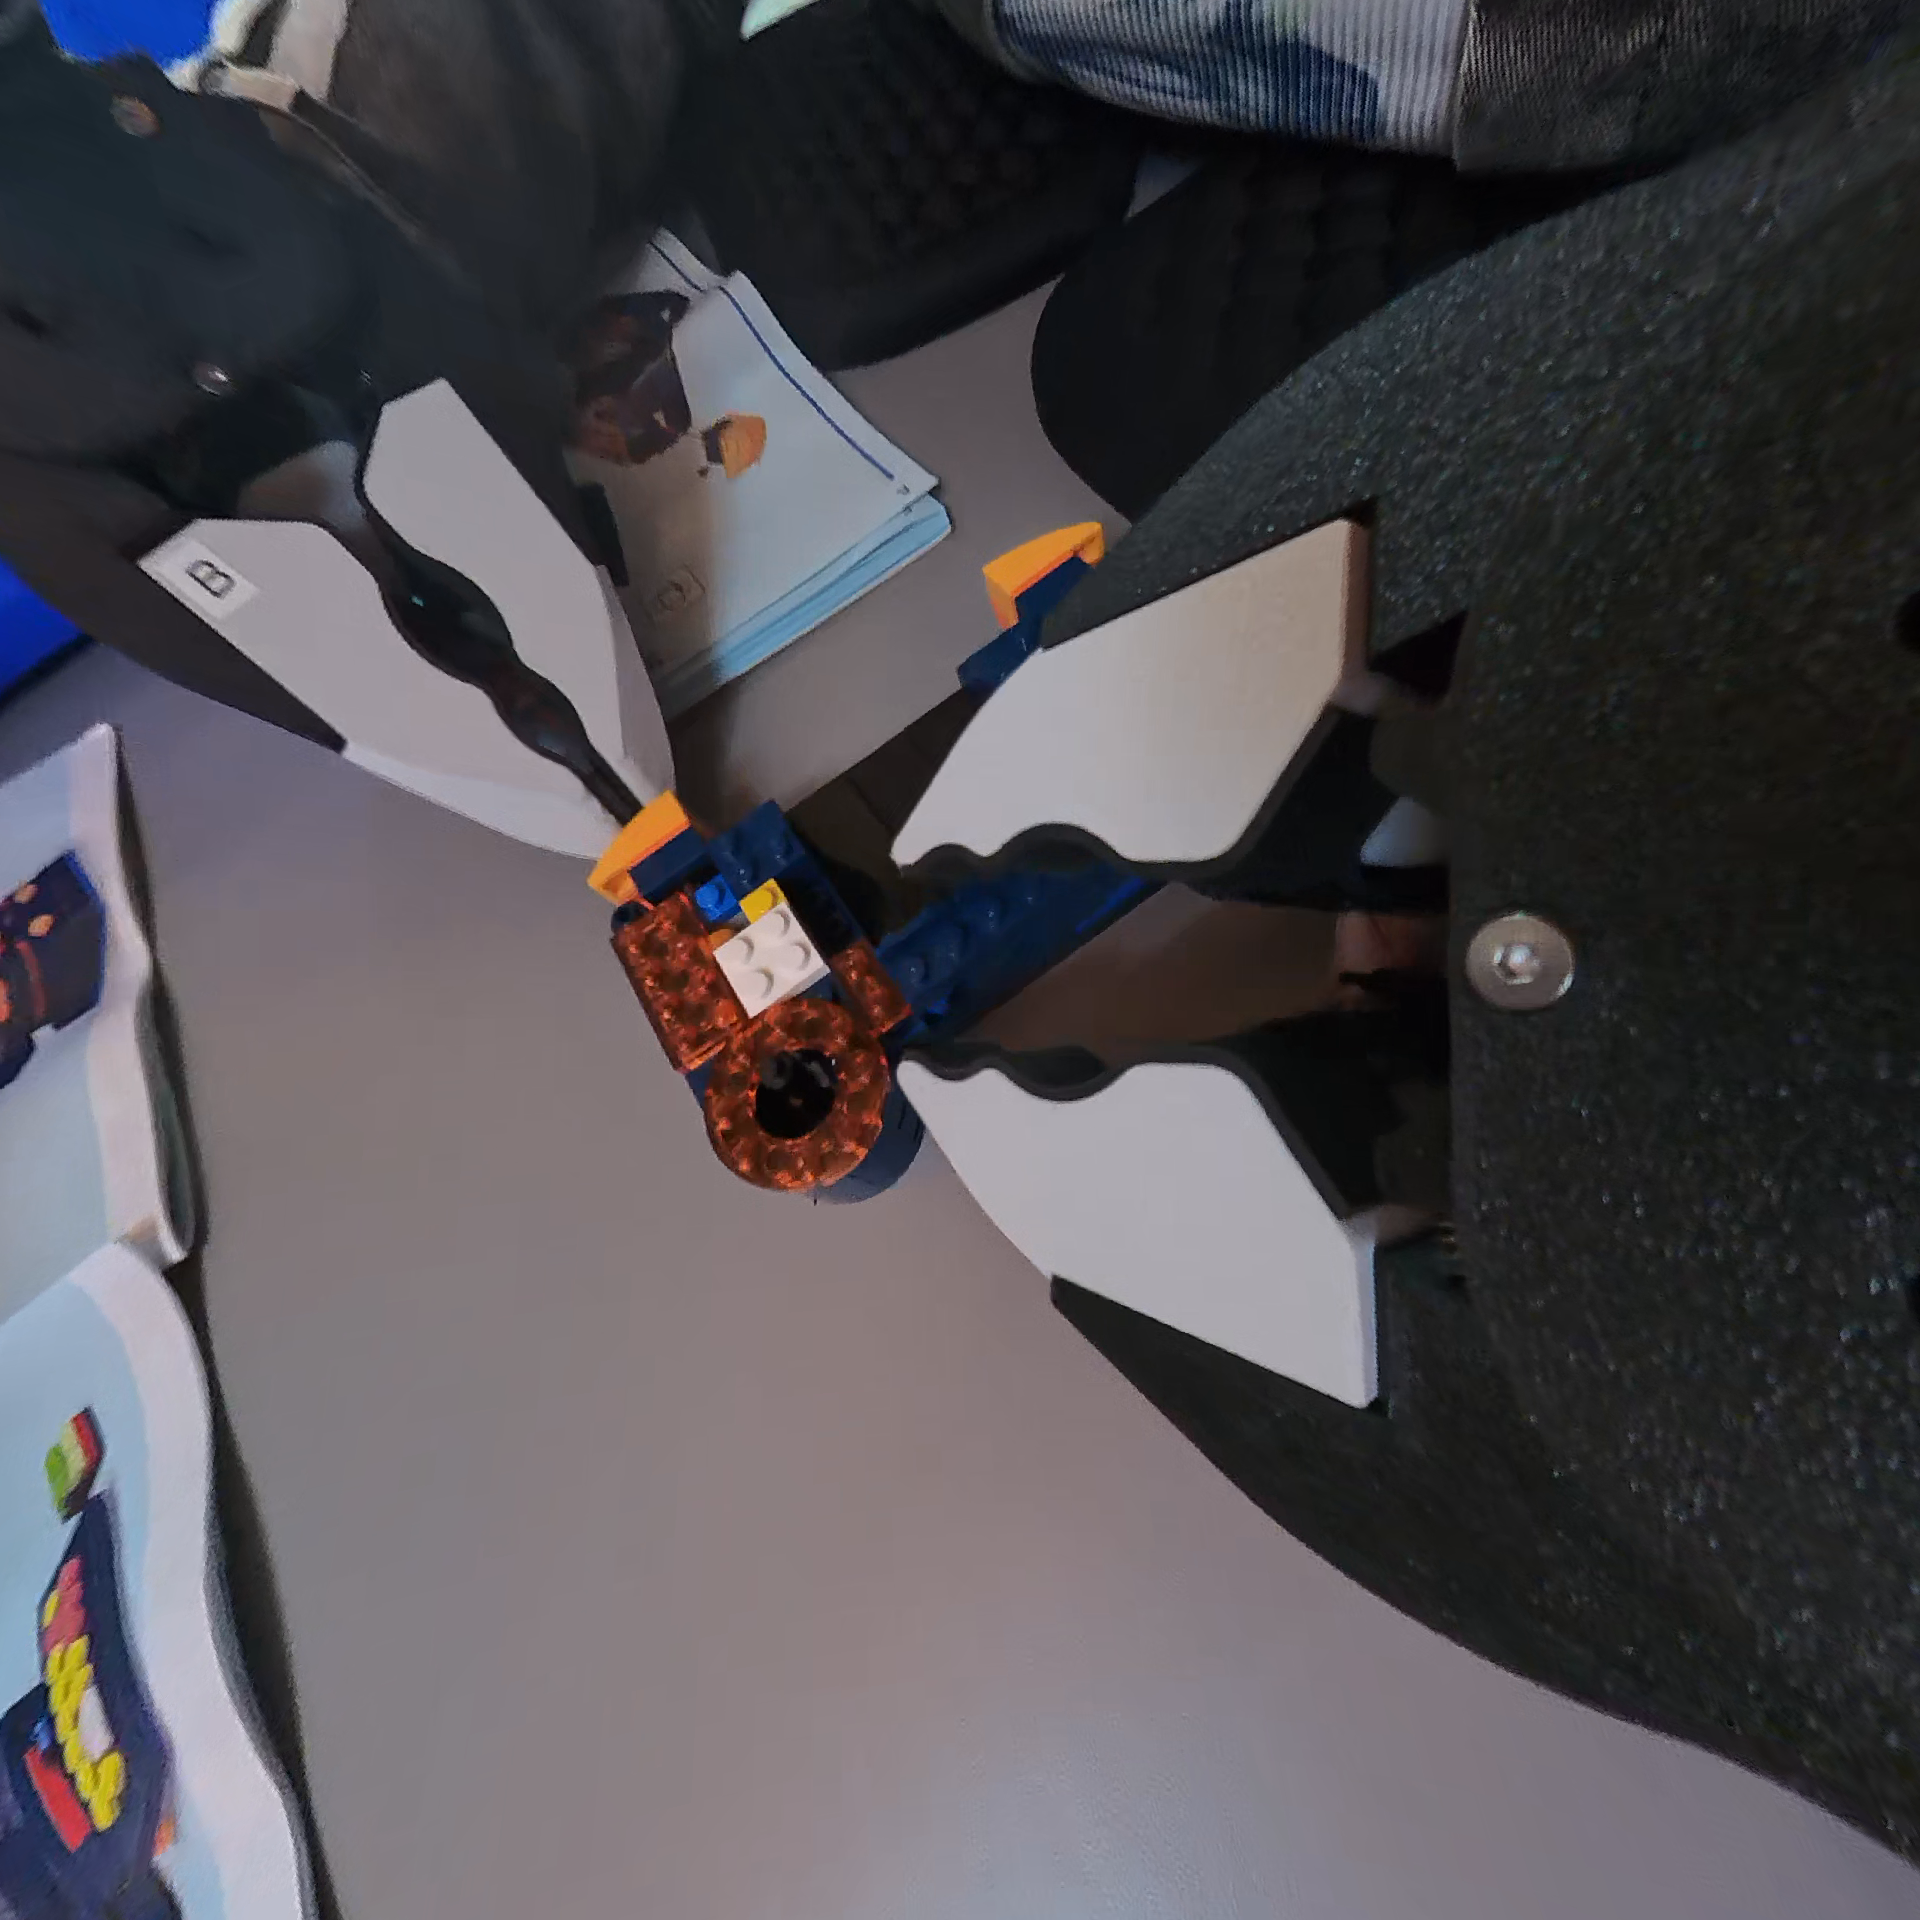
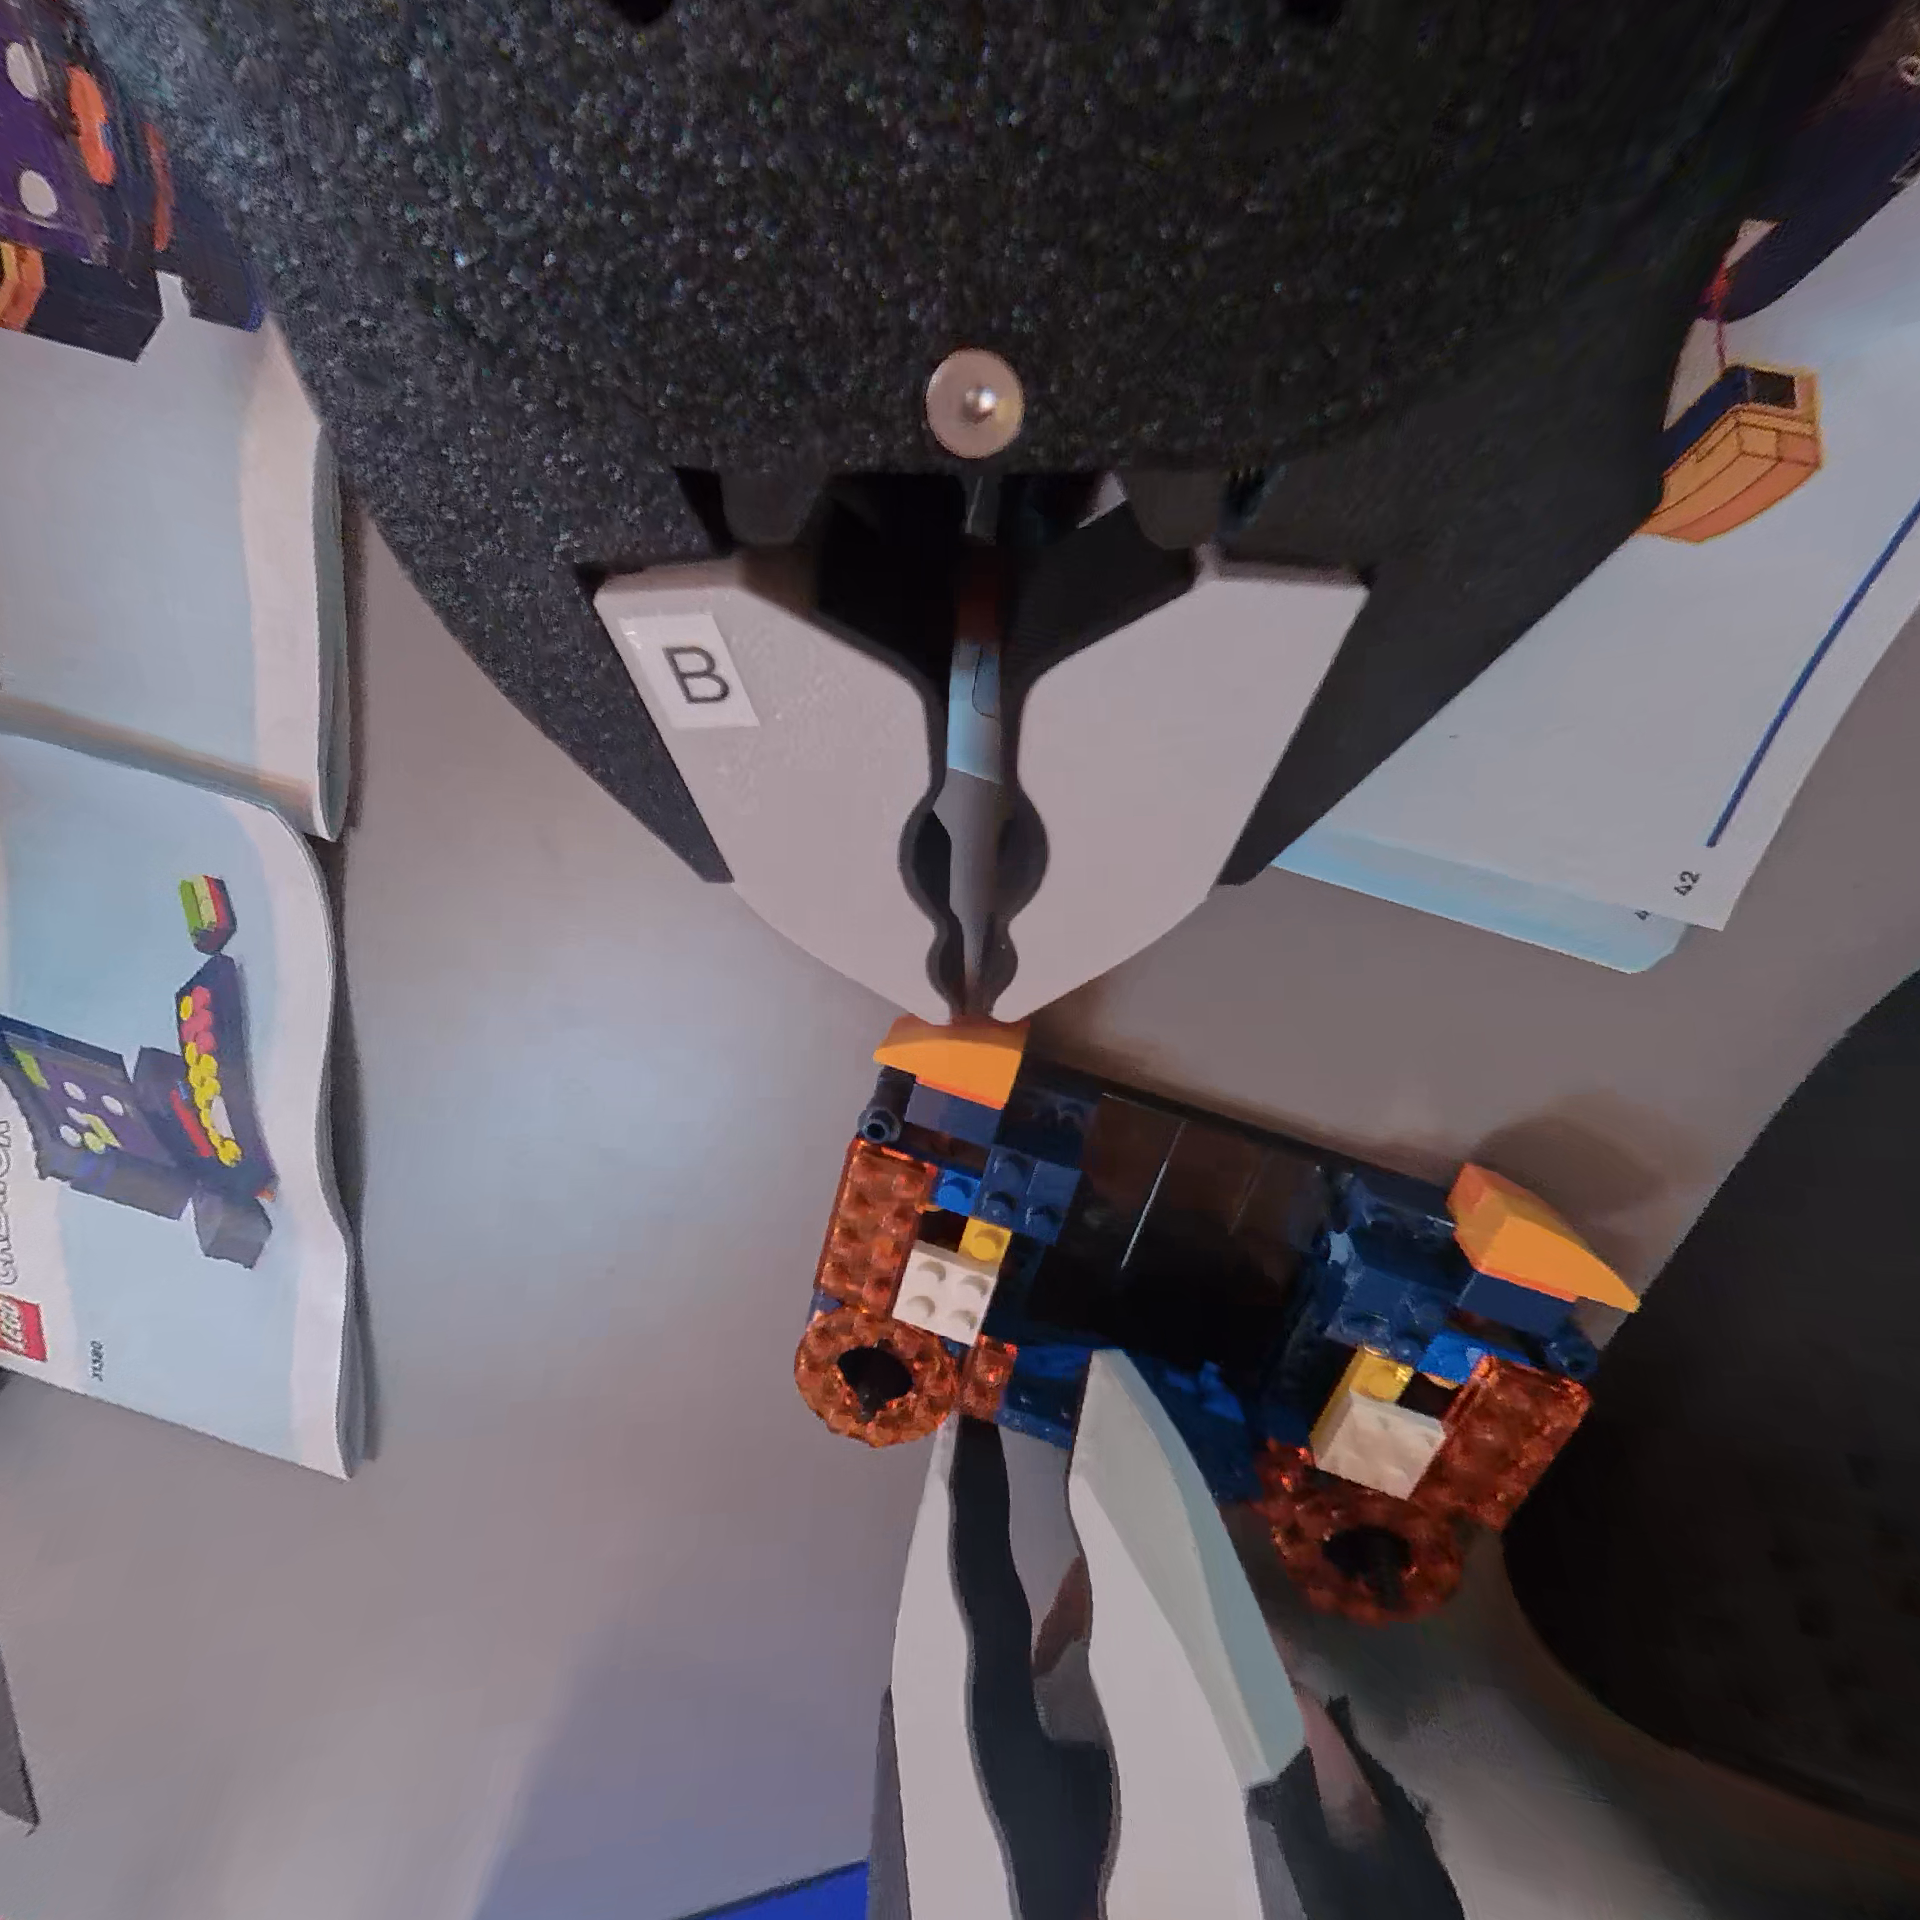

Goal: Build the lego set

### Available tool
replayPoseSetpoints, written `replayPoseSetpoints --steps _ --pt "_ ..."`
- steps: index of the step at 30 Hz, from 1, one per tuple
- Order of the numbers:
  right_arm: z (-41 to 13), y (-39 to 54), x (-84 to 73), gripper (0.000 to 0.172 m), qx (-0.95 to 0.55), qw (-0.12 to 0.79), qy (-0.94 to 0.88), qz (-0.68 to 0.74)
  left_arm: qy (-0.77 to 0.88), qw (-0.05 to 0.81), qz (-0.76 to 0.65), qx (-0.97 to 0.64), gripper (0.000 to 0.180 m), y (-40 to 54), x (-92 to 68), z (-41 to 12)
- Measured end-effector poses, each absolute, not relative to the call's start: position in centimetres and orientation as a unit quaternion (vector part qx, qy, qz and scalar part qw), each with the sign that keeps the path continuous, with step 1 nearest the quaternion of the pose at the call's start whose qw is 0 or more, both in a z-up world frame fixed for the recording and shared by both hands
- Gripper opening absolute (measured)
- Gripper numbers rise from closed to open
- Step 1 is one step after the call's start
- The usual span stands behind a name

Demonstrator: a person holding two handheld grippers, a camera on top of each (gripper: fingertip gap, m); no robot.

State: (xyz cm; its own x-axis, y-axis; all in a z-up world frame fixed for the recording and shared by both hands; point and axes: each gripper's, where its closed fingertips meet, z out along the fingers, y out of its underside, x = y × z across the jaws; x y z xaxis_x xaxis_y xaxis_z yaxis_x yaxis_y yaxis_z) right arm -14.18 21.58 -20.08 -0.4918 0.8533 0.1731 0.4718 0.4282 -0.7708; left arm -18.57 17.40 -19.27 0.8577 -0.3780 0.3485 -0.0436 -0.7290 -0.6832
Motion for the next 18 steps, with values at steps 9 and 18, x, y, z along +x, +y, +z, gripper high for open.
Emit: replayPoseSetpoints --steps 9,18 --pt "-20.69 21.39 -14.35 0.0 -0.421 0.286 -0.801 0.314 0.115 0.353 -0.221 -0.902 0.034 17.36 -18.34 -19.91" --pt "-20.76 21.37 -14.57 0.0 -0.423 0.278 -0.808 0.302 0.136 0.356 -0.198 -0.903 0.036 17.54 -18.6 -20.02"
